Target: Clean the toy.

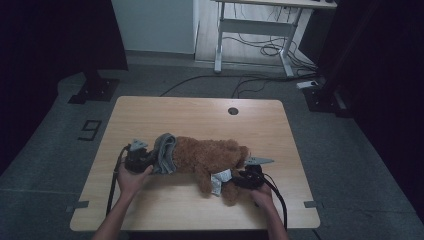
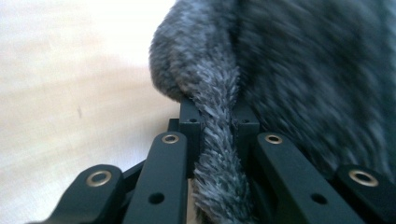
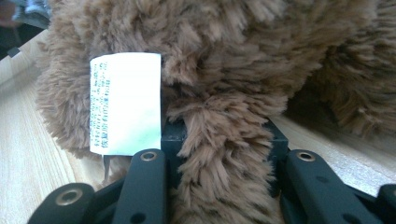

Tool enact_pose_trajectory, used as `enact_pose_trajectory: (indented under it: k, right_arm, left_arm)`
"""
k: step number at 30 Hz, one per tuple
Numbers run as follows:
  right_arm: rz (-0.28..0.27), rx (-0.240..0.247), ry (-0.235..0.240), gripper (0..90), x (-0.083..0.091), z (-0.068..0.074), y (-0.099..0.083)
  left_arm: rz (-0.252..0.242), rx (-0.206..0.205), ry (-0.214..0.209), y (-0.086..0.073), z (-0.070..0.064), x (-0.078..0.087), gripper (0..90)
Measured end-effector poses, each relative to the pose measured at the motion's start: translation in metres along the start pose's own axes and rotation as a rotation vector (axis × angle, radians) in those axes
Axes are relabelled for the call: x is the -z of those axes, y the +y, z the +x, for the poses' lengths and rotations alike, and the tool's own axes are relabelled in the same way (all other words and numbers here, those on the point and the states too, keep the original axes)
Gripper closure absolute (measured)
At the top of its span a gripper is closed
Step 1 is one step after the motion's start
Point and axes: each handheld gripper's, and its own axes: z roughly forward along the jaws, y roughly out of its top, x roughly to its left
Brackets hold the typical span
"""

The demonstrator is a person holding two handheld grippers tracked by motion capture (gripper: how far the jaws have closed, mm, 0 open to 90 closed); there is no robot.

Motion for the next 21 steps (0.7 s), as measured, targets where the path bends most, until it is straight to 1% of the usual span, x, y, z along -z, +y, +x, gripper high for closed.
enact_pose_trajectory:
  k: [1,2,4,6,7,8,11,12,15,16,17,18,19,20,21]
  right_arm:
    - [0.0,-0.001,0.0,64.5,0.0,0.0,0.0]
    - [0.0,0.0,-0.001,64.5,0.0,0.0,0.0]
    - [0.0,0.002,-0.005,64.6,-0.001,0.001,0.0]
    - [0.001,0.003,-0.007,64.6,-0.001,0.001,0.0]
    - [0.0,0.003,-0.009,64.7,-0.001,0.002,0.0]
    - [-0.001,0.004,-0.01,64.7,-0.001,0.002,0.0]
    - [0.0,0.004,-0.009,64.8,-0.001,0.002,0.0]
    - [-0.001,0.003,-0.01,64.8,-0.001,0.003,0.0]
    - [0.001,0.006,-0.008,64.8,-0.001,0.002,0.0]
    - [0.002,0.005,-0.007,64.8,0.0,0.002,0.0]
    - [0.002,0.006,-0.007,64.7,0.0,0.002,0.0]
    - [0.002,0.007,-0.007,64.8,0.0,0.002,0.0]
    - [0.002,0.009,-0.008,64.8,0.0,0.002,0.0]
    - [0.003,0.011,-0.008,64.8,0.0,0.002,0.0]
    - [0.004,0.012,-0.008,64.8,0.0,0.002,0.0]
  left_arm:
    - [-0.028,0.0,-0.015,0.007,-0.003,0.006,78.8]
    - [-0.052,-0.01,-0.029,0.015,-0.008,0.011,78.8]
    - [-0.096,-0.031,-0.069,0.031,-0.024,0.02,78.8]
    - [-0.112,-0.058,-0.109,0.044,-0.041,0.02,78.8]
    - [-0.114,-0.071,-0.117,0.048,-0.048,0.019,78.8]
    - [-0.111,-0.091,-0.133,0.054,-0.06,0.014,78.8]
    - [-0.084,-0.118,-0.184,0.066,-0.086,-0.005,78.8]
    - [-0.077,-0.124,-0.194,0.068,-0.093,-0.01,78.8]
    - [-0.039,-0.166,-0.222,0.073,-0.124,-0.035,78.8]
    - [-0.031,-0.177,-0.227,0.073,-0.131,-0.041,78.8]
    - [-0.013,-0.195,-0.234,0.073,-0.142,-0.049,78.8]
    - [0.001,-0.199,-0.247,0.073,-0.149,-0.056,78.7]
    - [0.014,-0.203,-0.249,0.072,-0.155,-0.062,78.7]
    - [0.025,-0.211,-0.242,0.071,-0.158,-0.067,78.7]
    - [0.035,-0.223,-0.225,0.07,-0.161,-0.072,78.7]
